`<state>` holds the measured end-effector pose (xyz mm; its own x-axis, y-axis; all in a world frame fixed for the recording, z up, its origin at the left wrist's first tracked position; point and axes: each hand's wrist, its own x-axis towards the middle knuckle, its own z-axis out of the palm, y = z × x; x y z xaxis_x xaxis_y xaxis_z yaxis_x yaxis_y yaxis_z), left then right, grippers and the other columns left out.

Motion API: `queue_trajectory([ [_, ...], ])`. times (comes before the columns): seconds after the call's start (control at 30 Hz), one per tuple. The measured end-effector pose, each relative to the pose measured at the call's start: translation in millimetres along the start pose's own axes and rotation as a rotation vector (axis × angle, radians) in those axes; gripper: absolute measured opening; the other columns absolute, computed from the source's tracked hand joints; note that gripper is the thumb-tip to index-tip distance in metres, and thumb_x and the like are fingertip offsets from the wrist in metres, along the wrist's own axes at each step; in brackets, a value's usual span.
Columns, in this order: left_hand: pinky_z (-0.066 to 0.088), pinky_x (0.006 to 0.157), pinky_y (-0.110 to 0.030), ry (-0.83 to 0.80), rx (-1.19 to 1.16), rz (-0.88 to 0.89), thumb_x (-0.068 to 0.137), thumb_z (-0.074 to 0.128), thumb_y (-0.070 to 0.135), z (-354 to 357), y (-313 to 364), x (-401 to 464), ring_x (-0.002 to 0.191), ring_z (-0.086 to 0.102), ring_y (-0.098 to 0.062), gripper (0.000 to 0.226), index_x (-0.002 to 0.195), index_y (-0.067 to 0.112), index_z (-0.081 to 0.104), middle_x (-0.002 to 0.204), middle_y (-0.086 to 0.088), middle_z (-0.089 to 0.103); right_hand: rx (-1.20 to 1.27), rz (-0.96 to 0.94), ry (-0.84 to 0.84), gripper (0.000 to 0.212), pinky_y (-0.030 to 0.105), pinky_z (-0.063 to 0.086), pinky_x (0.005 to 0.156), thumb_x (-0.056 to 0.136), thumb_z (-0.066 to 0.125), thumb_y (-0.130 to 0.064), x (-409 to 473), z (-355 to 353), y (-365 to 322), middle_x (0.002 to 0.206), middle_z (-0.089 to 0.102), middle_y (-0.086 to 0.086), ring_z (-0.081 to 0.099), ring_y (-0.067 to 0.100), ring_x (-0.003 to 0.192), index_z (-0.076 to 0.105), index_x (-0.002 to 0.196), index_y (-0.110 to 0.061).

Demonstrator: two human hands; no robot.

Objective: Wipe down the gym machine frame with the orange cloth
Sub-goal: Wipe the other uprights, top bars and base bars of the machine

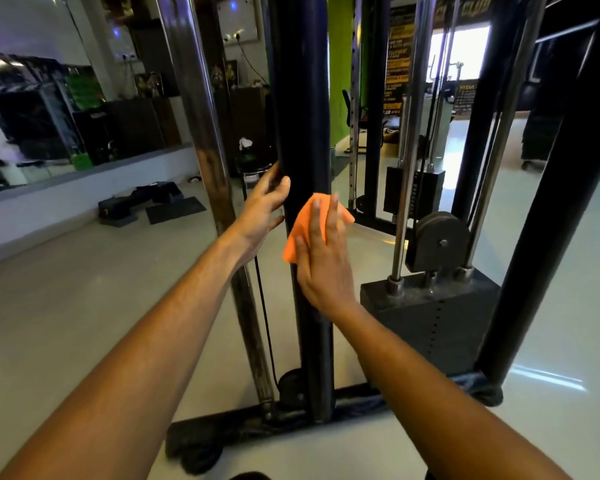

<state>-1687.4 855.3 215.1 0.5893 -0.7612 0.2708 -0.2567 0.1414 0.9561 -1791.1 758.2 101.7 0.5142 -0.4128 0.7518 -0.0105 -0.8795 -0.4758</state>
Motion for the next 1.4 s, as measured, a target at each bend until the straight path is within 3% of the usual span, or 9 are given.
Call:
queue_trajectory([
  [0.17,0.037,0.120,-0.038,0.074,0.004,0.042,0.115,0.041,0.049,15,-27,-6,0.151,0.038,-0.008,0.054,0.167,0.045,0.026,0.169,0.013,0.038,-0.067,-0.029,0.051,0.078,0.068,0.037,0.123,0.115,0.054,-0.027,-21,23,17,0.181,-0.017,0.006,-0.009,0.038,0.168,0.005,0.175,-0.018],
  [0.3,0.030,0.130,-0.047,0.113,0.017,0.043,0.114,0.040,0.051,27,-72,-15,0.157,0.035,-0.012,0.053,0.166,0.045,0.028,0.170,0.013,0.037,-0.116,-0.042,-0.069,0.082,0.067,0.048,0.114,0.113,0.056,-0.032,-95,48,64,0.181,-0.018,0.008,-0.010,0.040,0.167,0.003,0.174,-0.022],
  [0.47,0.032,0.129,-0.045,0.152,0.007,0.028,0.113,0.042,0.053,38,-103,-24,0.154,0.035,-0.008,0.058,0.167,0.042,0.025,0.170,0.014,0.034,-0.040,-0.039,0.037,0.075,0.064,0.045,0.119,0.116,0.051,-0.031,-61,40,48,0.181,-0.020,0.003,-0.009,0.033,0.169,0.003,0.175,-0.023],
  [0.7,0.032,0.129,-0.045,0.153,-0.057,0.093,0.117,0.036,0.047,38,-122,-30,0.151,0.044,-0.005,0.049,0.165,0.042,0.035,0.160,0.020,0.052,-0.094,-0.041,-0.115,0.080,0.070,0.041,0.118,0.113,0.055,-0.033,-138,70,97,0.181,-0.020,0.008,-0.009,0.041,0.167,0.005,0.175,-0.022],
  [0.9,0.034,0.128,-0.046,0.126,-0.098,0.118,0.116,0.035,0.043,34,-127,-34,0.149,0.048,-0.008,0.045,0.161,0.041,0.039,0.161,0.013,0.053,-0.054,-0.040,0.010,0.074,0.066,0.042,0.120,0.117,0.047,-0.036,-77,51,60,0.181,-0.020,0.004,-0.009,0.036,0.168,0.002,0.175,-0.025],
  [1.13,0.033,0.129,-0.050,0.133,-0.109,0.034,0.117,0.032,0.042,38,-140,-47,0.146,0.052,-0.008,0.036,0.144,0.044,0.056,0.153,0.014,0.061,-0.048,0.029,-0.112,0.085,0.068,0.046,0.116,0.116,0.049,-0.039,-143,71,89,0.178,-0.029,-0.002,0.002,0.039,0.168,-0.017,0.170,-0.040],
  [1.2,0.034,0.128,-0.050,0.122,-0.154,0.013,0.117,0.034,0.041,36,-146,-48,0.144,0.054,-0.010,0.038,0.148,0.039,0.056,0.151,0.012,0.063,0.021,0.018,-0.077,0.082,0.059,0.049,0.116,0.117,0.048,-0.039,-116,59,78,0.179,-0.028,-0.001,0.004,0.036,0.168,-0.013,0.172,-0.034],
  [1.3,0.038,0.127,-0.051,0.126,-0.203,-0.007,0.117,0.034,0.044,31,-148,-45,0.142,0.058,-0.013,0.047,0.157,0.029,0.052,0.151,0.006,0.064,0.091,-0.006,-0.019,0.077,0.028,0.040,0.110,0.118,0.043,-0.040,-71,39,60,0.181,-0.022,-0.002,0.012,0.029,0.167,-0.008,0.174,-0.027],
  [1.4,0.038,0.127,-0.049,0.124,-0.213,-0.009,0.117,0.033,0.043,30,-148,-46,0.143,0.057,-0.013,0.047,0.158,0.029,0.051,0.152,0.007,0.063,0.054,-0.003,-0.023,0.078,0.038,0.050,0.110,0.118,0.043,-0.041,-84,44,64,0.180,-0.025,-0.004,0.012,0.030,0.168,-0.010,0.173,-0.030],
])
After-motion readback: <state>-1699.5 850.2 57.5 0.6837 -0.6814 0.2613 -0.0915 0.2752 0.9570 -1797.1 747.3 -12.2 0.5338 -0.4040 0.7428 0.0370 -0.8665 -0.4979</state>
